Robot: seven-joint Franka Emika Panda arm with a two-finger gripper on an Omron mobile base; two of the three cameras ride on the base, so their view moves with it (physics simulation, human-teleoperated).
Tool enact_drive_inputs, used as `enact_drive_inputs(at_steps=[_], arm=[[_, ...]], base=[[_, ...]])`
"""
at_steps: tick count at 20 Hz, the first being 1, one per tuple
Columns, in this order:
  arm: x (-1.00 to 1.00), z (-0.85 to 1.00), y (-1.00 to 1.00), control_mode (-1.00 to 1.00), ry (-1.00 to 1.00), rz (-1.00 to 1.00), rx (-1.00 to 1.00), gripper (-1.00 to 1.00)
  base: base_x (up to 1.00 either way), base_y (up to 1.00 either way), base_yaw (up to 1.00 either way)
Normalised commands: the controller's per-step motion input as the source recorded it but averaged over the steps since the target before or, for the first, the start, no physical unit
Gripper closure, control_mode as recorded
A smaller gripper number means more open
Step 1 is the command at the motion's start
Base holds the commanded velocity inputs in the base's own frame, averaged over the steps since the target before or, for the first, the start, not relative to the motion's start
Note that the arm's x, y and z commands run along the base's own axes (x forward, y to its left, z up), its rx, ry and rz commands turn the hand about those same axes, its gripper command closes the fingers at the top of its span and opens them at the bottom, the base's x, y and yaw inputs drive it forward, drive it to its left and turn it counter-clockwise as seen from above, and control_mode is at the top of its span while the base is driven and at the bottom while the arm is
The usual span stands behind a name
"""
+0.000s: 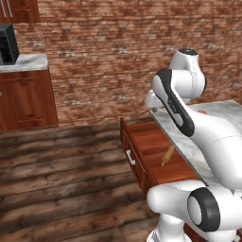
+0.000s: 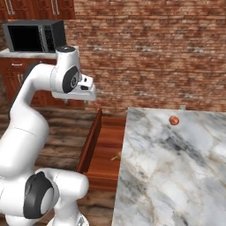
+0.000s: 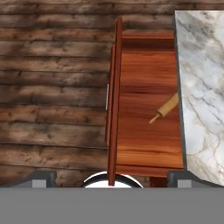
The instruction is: Pick the rolling pin from the drawer and place it on the counter.
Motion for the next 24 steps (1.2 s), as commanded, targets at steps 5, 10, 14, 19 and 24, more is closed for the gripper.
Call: enact_drive_inputs(at_steps=[5, 10, 14, 19, 24], arm=[[0.4, -0.67, 0.0, -1.0, 0.18, -0.01, 0.0, -1.0], [0.31, -1.0, 0.0, -1.0, 0.29, 0.0, 0.02, -1.0], [0.0, -0.86, 0.0, -1.0, 0.16, 0.0, 0.02, -1.0], [0.08, -0.85, 0.0, -1.0, 0.09, 0.0, 0.01, -1.0], [0.08, -0.86, 0.03, -1.0, 0.0, 0.0, 0.03, -1.0]], base=[[0.0, 0.0, 0.0], [0.0, 0.0, 0.0], [0.0, 0.0, 0.0], [0.0, 0.0, 0.0], [0.0, 0.0, 0.0]])
